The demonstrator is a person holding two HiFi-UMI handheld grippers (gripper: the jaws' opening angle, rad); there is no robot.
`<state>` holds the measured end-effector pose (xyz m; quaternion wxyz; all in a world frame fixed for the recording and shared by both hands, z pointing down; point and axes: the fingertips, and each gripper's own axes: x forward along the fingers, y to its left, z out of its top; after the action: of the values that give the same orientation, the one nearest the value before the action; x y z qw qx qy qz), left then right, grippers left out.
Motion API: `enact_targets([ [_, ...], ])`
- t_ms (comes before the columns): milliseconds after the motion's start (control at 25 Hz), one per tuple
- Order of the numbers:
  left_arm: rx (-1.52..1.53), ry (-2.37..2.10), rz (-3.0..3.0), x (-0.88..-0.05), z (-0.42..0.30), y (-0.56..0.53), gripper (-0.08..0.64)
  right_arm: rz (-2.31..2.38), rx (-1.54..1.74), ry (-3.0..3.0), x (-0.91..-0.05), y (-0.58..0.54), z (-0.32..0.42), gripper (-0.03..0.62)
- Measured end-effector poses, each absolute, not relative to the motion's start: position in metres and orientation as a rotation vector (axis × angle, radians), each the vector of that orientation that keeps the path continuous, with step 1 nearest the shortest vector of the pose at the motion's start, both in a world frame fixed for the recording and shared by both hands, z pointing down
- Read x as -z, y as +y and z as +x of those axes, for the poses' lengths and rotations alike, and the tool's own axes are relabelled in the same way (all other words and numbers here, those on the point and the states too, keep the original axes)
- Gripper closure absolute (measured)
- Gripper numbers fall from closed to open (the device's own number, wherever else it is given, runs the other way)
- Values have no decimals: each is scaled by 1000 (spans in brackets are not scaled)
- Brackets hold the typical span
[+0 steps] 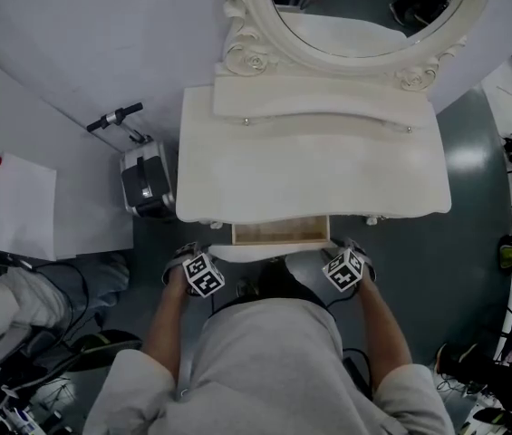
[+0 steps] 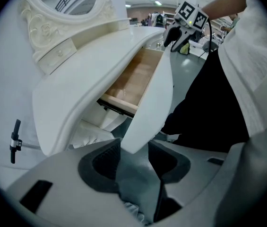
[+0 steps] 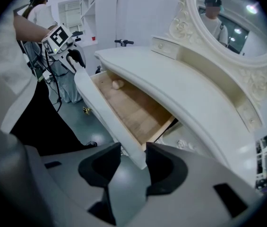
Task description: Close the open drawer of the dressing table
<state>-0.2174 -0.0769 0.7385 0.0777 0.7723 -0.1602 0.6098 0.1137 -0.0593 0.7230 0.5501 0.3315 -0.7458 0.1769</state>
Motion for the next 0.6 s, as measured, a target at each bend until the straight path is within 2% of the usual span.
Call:
enact_targets([
  [600,-1829,-504,2285,-738,-216,-93,382,771,-417,-1789,-724,-76,115,422],
])
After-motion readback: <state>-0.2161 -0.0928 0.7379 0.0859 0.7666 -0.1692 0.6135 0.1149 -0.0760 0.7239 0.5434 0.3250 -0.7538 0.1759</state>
